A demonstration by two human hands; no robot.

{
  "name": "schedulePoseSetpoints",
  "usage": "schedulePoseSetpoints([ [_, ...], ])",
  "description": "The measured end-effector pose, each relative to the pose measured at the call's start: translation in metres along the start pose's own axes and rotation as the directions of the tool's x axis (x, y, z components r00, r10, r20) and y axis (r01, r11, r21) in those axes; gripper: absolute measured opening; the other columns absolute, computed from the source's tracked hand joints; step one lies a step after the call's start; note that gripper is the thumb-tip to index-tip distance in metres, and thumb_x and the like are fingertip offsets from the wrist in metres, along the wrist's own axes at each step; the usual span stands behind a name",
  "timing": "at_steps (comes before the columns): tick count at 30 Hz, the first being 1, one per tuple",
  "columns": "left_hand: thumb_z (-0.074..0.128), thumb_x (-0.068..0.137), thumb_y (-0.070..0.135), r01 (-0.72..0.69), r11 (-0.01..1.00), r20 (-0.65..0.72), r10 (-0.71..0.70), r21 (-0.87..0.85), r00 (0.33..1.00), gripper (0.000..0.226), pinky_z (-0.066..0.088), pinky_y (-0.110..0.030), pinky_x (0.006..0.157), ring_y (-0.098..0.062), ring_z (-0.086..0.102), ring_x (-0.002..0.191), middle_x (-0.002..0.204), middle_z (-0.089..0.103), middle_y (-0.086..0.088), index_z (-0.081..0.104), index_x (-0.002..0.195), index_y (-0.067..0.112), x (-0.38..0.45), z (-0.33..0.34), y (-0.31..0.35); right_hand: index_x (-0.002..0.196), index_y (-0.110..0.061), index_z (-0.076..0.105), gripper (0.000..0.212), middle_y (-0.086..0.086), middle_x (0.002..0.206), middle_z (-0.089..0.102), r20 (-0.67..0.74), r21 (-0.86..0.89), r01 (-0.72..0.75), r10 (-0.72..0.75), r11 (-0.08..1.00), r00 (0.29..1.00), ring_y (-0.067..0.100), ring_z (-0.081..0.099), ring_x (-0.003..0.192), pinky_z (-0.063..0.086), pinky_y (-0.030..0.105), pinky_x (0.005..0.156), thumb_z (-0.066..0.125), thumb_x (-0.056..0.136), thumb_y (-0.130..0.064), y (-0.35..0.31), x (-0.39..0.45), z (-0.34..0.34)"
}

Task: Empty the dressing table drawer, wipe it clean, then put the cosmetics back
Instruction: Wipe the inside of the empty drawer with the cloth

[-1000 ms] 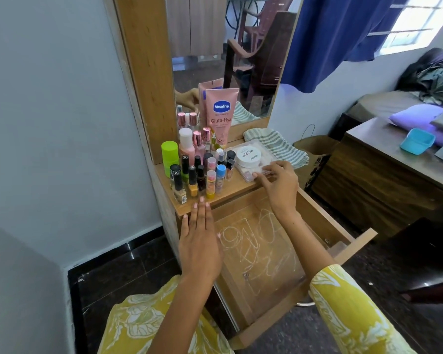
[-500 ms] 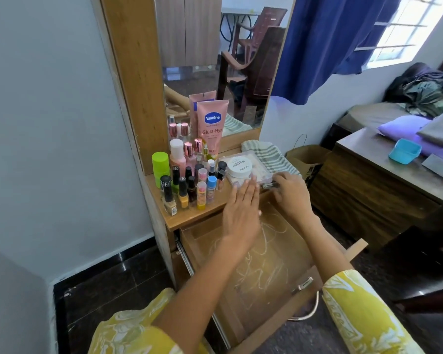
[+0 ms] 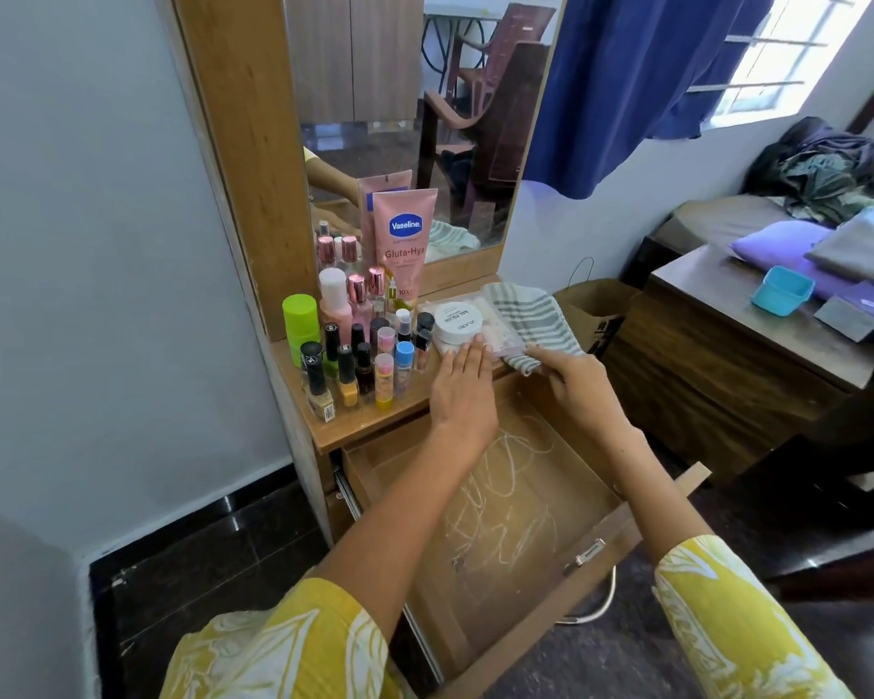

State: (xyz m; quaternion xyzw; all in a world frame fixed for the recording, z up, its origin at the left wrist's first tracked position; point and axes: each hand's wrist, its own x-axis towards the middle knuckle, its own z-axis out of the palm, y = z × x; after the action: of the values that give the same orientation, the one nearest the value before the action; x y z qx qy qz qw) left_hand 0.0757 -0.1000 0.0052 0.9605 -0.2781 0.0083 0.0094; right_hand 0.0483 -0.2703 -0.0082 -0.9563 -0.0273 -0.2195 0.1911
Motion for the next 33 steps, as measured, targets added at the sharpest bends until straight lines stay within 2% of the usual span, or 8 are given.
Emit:
schedulePoseSetpoints([
  [6,0.034,0.097,0.020,-0.010,1.000,0.014,0.010,0.007,1.000,0.067,-0.008,-0.036,0.117,-0.020,-0.009,0.145,0.157,-0.011,-0.010,-0.007,0.148,0.006,0.003,0.002,-0.001,0.112,-0.007,0.069,0.026,0.007,0.103,0.073,-0.167,0.279,-0.189,0.242,0.941,0.956,0.012,0.067,0.090,0.054,0.028,0.082,0.058,0.089,-0.001,-0.011,-0.041,-0.011],
  [11,0.029,0.100,0.025,-0.049,0.999,-0.029,0.050,0.017,0.998,0.062,-0.010,-0.036,0.116,-0.019,-0.010,0.144,0.157,-0.011,-0.009,-0.006,0.149,0.007,-0.003,0.006,-0.006,0.114,-0.012,0.068,0.025,0.004,0.105,0.072,-0.083,0.562,-0.324,0.442,0.761,0.893,0.016,0.068,0.097,0.056,0.042,0.085,0.055,0.094,-0.008,-0.014,-0.063,-0.023],
  [15,0.028,0.101,0.024,-0.108,0.991,-0.129,0.097,-0.074,0.987,0.059,-0.010,-0.035,0.114,-0.018,-0.008,0.145,0.157,-0.010,-0.008,-0.003,0.149,0.008,-0.030,0.001,-0.012,0.106,-0.025,0.068,0.024,0.001,0.100,0.072,-0.039,0.675,-0.315,0.458,0.667,0.888,0.018,0.069,0.094,0.056,0.037,0.081,0.054,0.094,-0.009,-0.025,-0.071,-0.042],
  [19,0.026,0.102,0.029,-0.070,0.988,-0.137,0.052,-0.134,0.989,0.056,-0.015,-0.033,0.111,-0.012,-0.015,0.141,0.154,-0.017,-0.003,-0.004,0.147,0.014,-0.091,0.010,-0.031,0.108,-0.020,0.066,0.023,-0.002,0.101,0.071,-0.031,0.611,-0.323,0.428,0.723,0.903,0.009,0.068,0.093,0.057,0.029,0.080,0.052,0.094,-0.008,-0.030,-0.073,-0.050],
  [24,0.023,0.102,0.029,0.117,0.985,-0.084,-0.128,-0.131,0.988,0.058,-0.011,-0.034,0.113,-0.015,-0.016,0.142,0.153,-0.021,-0.005,-0.010,0.146,0.013,-0.143,0.020,-0.063,0.110,-0.010,0.069,0.025,-0.001,0.102,0.070,-0.039,0.232,-0.196,0.210,0.953,0.977,0.012,0.065,0.091,0.054,0.032,0.079,0.056,0.090,-0.002,-0.037,-0.071,-0.026],
  [28,0.020,0.102,0.027,0.195,0.978,-0.040,-0.198,-0.081,0.979,0.058,-0.008,-0.036,0.115,-0.021,-0.017,0.143,0.148,-0.028,-0.009,-0.022,0.138,0.008,-0.159,0.021,-0.072,0.107,-0.008,0.068,0.026,0.004,0.096,0.070,0.230,0.052,-0.244,0.226,0.968,0.947,0.017,0.066,0.083,0.053,0.025,0.072,0.052,0.090,0.002,-0.058,-0.070,0.004],
  [31,0.020,0.102,0.028,0.221,0.972,-0.027,-0.224,-0.083,0.974,0.059,-0.008,-0.036,0.114,-0.022,-0.018,0.143,0.149,-0.027,-0.010,-0.023,0.137,0.008,-0.159,0.021,-0.073,0.113,-0.011,0.066,0.033,0.007,0.099,0.069,0.578,-0.026,-0.229,0.202,0.973,0.791,0.019,0.062,0.080,0.044,0.015,0.065,0.047,0.090,0.003,-0.074,-0.065,0.017],
  [33,0.020,0.102,0.028,0.223,0.970,-0.024,-0.226,-0.096,0.974,0.060,-0.009,-0.036,0.114,-0.022,-0.018,0.142,0.149,-0.027,-0.009,-0.024,0.137,0.008,-0.158,0.021,-0.074,0.121,-0.009,0.061,0.036,0.002,0.107,0.061,0.727,0.073,-0.329,0.175,0.941,0.664,0.016,0.055,0.093,0.042,0.020,0.075,0.045,0.091,0.002,-0.085,-0.059,0.018],
])
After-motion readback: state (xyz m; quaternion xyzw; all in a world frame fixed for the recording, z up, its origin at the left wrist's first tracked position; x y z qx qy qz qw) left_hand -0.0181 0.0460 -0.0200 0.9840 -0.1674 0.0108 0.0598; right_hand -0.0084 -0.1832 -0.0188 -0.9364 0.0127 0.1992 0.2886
